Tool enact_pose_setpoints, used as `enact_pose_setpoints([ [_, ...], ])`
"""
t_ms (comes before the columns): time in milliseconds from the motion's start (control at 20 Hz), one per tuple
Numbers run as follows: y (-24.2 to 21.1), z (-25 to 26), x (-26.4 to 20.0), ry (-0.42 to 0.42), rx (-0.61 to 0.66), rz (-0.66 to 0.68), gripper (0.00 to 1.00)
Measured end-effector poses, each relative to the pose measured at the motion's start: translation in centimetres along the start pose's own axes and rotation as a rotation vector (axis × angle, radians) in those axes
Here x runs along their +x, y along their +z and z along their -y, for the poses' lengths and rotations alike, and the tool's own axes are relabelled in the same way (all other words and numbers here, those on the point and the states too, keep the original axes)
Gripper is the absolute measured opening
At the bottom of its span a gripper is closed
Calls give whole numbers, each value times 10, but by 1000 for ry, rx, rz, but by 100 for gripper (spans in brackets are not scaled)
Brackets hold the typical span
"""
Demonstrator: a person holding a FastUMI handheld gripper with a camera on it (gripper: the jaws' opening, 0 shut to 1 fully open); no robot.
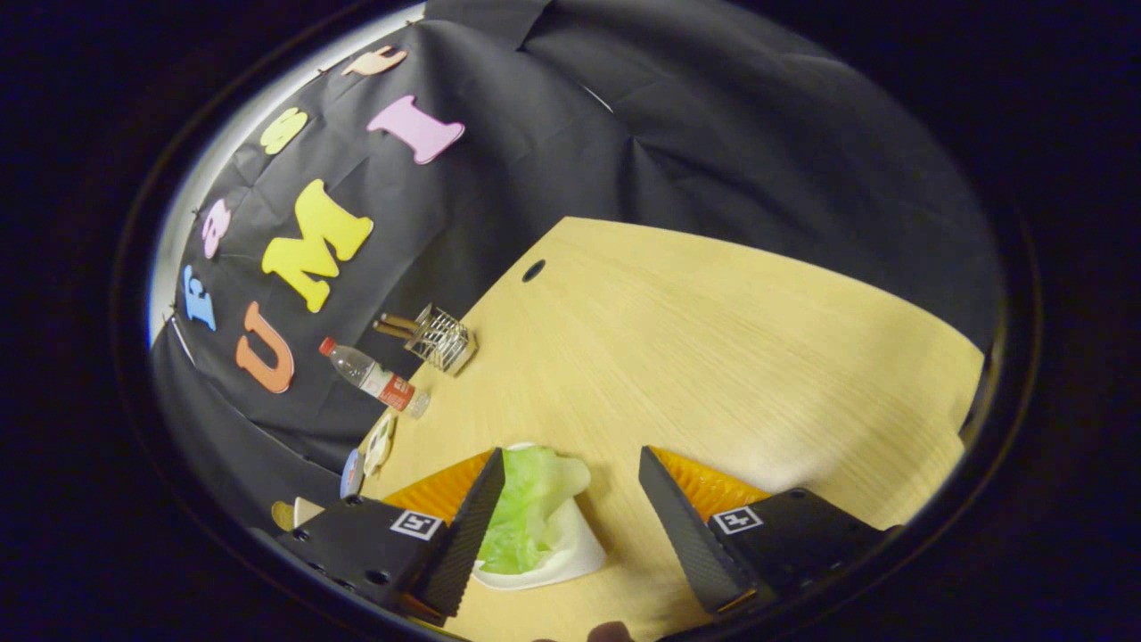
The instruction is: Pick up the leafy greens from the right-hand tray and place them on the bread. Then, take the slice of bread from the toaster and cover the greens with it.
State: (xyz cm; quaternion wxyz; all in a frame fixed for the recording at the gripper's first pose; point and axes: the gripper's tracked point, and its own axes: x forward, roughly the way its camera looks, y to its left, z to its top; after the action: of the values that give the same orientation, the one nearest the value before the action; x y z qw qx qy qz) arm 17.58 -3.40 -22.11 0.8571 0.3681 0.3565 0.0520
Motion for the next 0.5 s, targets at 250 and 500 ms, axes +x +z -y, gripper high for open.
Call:
enact_pose_setpoints([
  [250,-9,-3,13,-22,-10,-42,74],
  [500,-9,-1,18,-51,-20,-57,20],
])
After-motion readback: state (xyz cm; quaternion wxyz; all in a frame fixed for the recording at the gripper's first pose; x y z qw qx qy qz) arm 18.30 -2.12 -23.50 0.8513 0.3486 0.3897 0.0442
